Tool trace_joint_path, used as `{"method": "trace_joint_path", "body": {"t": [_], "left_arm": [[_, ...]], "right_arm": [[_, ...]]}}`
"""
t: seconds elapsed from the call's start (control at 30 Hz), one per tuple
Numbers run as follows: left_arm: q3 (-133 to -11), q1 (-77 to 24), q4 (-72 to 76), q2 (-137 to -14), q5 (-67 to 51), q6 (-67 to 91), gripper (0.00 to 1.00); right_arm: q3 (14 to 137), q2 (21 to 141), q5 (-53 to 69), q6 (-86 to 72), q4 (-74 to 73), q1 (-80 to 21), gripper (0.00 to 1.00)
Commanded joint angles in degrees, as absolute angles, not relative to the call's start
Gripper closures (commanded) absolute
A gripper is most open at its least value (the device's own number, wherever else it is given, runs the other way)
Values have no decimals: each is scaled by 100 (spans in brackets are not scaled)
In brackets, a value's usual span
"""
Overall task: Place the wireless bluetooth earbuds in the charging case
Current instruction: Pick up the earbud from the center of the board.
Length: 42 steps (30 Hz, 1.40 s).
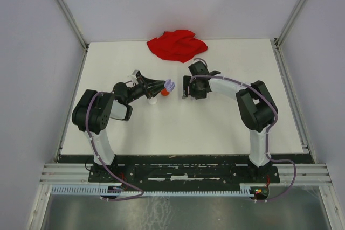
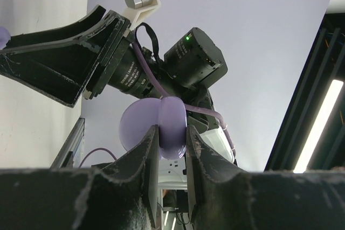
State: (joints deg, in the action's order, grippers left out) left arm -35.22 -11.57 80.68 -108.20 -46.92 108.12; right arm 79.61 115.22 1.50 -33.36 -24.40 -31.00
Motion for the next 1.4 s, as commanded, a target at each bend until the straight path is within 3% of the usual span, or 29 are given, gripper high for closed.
{"method": "trace_joint_path", "body": {"t": [0.0, 0.53, 1.07, 1.37], "left_arm": [[-3481, -1108, 8374, -10725, -4784, 10671, 97], [-3476, -1099, 8342, -10723, -4781, 10649, 97], [-3433, -1099, 8310, -10701, -4783, 10594, 97], [-3432, -1103, 8305, -10714, -4759, 10598, 97]], "right_arm": [[8258, 11787, 129, -3302, -2399, -3067, 24], [8706, 11986, -196, -2810, -2987, -3058, 26], [9294, 12419, -315, -2101, -3774, -3066, 52], [9440, 12591, -334, -1997, -3934, -3094, 58]]}}
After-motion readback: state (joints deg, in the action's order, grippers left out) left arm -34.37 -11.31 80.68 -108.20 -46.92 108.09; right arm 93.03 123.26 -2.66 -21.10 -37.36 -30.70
